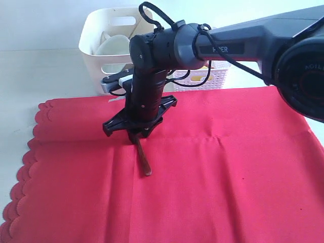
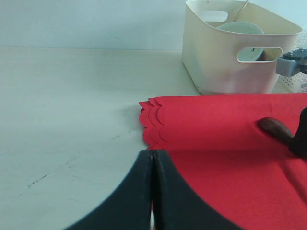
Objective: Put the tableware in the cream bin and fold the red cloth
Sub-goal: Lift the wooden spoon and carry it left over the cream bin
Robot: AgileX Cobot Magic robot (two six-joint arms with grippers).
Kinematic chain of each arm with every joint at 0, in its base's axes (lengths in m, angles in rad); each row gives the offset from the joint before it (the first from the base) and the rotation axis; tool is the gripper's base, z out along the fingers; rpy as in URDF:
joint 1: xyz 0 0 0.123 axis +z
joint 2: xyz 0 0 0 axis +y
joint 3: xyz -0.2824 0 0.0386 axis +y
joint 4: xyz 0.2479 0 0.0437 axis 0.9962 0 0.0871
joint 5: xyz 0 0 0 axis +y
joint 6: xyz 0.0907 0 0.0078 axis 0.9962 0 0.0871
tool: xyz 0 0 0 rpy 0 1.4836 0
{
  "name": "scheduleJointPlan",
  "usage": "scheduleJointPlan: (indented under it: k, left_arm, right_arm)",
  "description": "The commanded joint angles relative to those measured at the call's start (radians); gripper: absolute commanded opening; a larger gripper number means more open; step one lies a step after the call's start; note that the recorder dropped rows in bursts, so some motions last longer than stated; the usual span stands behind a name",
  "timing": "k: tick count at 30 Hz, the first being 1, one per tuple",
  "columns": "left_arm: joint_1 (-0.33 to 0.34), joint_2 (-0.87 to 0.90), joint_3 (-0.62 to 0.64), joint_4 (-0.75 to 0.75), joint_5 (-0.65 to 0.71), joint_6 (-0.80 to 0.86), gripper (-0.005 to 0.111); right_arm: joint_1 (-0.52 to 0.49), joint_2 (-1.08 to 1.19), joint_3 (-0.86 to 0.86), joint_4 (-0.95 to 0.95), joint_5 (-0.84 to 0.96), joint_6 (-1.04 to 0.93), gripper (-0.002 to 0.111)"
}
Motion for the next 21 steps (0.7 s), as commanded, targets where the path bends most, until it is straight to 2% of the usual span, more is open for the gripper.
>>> scheduleJointPlan:
  k: [1, 2, 4, 14, 21]
  left_arm:
    - [-0.003, -0.005, 0.002, -0.006, -0.009, -0.006, 0.0]
    - [-0.003, -0.005, 0.002, -0.006, -0.009, -0.006, 0.0]
    - [-0.003, -0.005, 0.002, -0.006, -0.009, -0.006, 0.0]
    - [-0.003, -0.005, 0.002, -0.006, -0.009, -0.006, 0.0]
    - [-0.003, -0.005, 0.002, -0.006, -0.009, -0.006, 0.0]
  right_arm:
    - [0.001, 0.027, 0.005, -0.008, -0.014, 0.003, 0.021]
    - [0.001, 0.027, 0.005, -0.008, -0.015, 0.003, 0.009]
    - [0.001, 0.022, 0.005, -0.008, -0.015, 0.003, 0.0]
    - [0.001, -0.157, 0.003, -0.018, 0.012, -0.046, 0.0]
    - [0.001, -0.297, -0.049, -0.023, -0.087, -0.14, 0.0]
